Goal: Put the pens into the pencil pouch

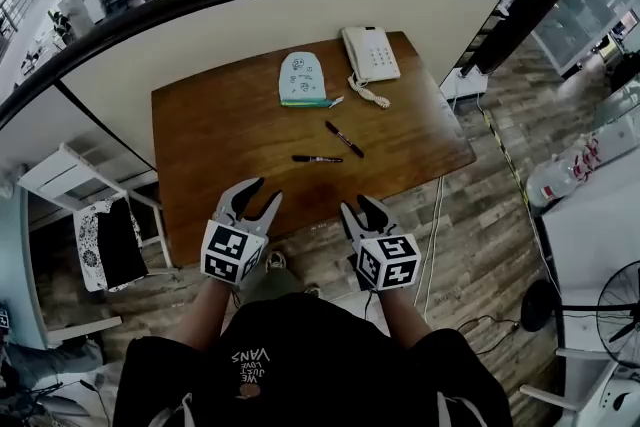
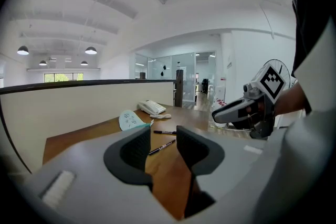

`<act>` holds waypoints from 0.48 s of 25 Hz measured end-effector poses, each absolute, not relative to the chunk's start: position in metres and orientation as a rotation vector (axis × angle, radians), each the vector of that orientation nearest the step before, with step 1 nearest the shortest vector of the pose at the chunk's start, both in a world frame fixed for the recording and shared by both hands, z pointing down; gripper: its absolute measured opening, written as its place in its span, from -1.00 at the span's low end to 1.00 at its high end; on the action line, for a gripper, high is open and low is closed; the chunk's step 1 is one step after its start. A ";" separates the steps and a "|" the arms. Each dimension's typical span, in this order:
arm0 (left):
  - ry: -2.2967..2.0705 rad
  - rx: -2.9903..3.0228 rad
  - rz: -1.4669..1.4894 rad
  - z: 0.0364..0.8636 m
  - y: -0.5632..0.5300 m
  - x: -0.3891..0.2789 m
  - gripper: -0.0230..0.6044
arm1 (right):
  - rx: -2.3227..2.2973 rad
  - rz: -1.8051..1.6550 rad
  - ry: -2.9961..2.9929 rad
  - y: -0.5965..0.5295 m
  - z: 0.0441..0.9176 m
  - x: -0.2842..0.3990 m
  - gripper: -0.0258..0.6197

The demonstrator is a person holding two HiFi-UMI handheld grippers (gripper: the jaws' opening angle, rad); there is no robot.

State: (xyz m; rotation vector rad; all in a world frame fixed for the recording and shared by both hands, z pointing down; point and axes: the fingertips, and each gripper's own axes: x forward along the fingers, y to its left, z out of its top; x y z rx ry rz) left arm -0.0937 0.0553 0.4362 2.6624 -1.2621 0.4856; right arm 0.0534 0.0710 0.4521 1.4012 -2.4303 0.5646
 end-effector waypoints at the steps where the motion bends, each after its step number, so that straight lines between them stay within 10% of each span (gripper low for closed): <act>1: -1.251 2.665 0.486 0.437 0.048 -0.096 -0.48 | 1.407 0.571 -2.419 0.065 0.453 0.051 -0.56; 12: -1.126 2.714 0.508 0.446 -0.028 -0.112 -0.48 | 1.523 0.578 -2.334 0.002 0.455 0.036 -0.56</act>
